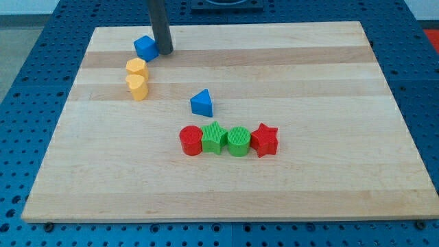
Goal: Move the blue triangle to the right of the yellow hexagon
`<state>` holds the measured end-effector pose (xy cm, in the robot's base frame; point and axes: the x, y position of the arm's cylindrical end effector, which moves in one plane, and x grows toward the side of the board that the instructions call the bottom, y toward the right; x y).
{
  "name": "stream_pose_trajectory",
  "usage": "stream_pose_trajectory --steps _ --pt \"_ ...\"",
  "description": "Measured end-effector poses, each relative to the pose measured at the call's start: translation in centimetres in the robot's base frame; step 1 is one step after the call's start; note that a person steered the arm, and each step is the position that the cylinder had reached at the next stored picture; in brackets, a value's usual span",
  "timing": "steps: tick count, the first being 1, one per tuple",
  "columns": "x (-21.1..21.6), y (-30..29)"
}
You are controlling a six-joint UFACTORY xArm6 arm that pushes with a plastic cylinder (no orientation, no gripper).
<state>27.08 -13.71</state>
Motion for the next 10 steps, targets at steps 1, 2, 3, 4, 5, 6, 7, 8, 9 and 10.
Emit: stream_pose_trajectory --steps 1,2,3,4,5,6,7,8,9,10 --pt "0.0 -0.8" --pt "0.4 2.9" --pt "0.8 8.9" --pt "3.8 12.2" --pt "6.1 12.8" --pt "10.7 12.9" --pt "16.1 12.9" --pt "17.0 12.9" --pt "17.0 12.9" --pt "17.0 12.1"
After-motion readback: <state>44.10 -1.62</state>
